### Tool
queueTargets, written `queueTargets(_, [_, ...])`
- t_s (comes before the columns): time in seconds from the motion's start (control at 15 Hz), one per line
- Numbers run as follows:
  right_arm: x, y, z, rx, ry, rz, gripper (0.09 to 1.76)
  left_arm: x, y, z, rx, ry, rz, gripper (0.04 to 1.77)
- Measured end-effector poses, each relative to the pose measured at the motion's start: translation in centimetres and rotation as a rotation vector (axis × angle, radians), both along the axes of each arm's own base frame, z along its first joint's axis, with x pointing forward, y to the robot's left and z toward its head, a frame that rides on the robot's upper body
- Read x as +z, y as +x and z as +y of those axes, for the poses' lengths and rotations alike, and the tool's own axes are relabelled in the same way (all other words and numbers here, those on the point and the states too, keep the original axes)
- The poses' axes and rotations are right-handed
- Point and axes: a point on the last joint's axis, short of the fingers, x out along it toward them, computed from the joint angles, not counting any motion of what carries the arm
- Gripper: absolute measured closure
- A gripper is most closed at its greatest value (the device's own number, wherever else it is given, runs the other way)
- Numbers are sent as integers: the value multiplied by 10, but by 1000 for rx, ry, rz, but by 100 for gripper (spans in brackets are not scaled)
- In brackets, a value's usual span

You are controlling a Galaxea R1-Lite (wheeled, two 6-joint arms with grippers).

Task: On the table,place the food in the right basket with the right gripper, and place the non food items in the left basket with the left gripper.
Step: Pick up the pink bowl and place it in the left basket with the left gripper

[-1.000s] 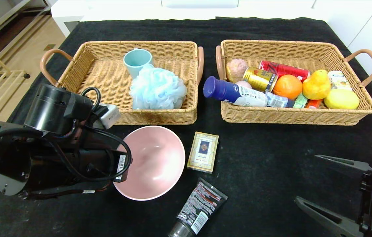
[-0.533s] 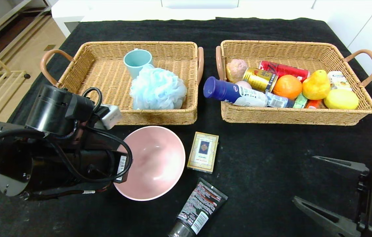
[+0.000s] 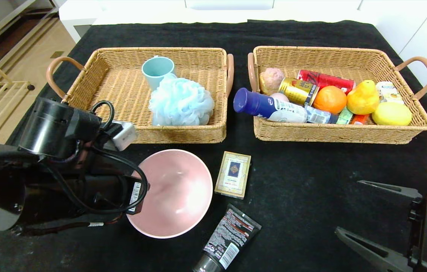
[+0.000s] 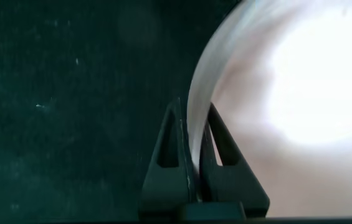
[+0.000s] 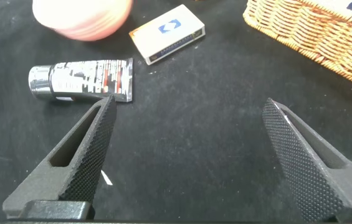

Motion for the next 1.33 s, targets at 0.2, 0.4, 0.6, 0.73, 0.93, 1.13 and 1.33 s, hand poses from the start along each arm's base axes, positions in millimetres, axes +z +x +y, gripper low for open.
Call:
queueTargets(0.2, [0, 0, 0, 2, -1, 2, 14, 14, -16, 7, -25, -45, -56, 164])
queueTargets(0.4, [-1, 0, 0, 2, -2, 4, 14, 29, -33, 16, -26, -88, -117, 164])
queueTargets(0.6, [-1, 0, 0, 3, -2, 5, 14, 40, -36, 28, 28, -132, -166, 164])
queueTargets(0.73, [-2, -1, 0, 5, -4, 5, 14, 51, -30, 40, 80, -176, -216, 164])
queueTargets(0.93, [0, -2, 0, 5, 0, -7, 14, 67, -18, 58, 139, -214, -269, 164])
queueTargets(1.13, [1, -3, -1, 5, 3, -14, 14, 77, -3, 69, 193, -219, -299, 164])
queueTargets(1.33, [2, -4, -1, 4, 6, -18, 14, 89, 17, 82, 242, -228, -329, 164])
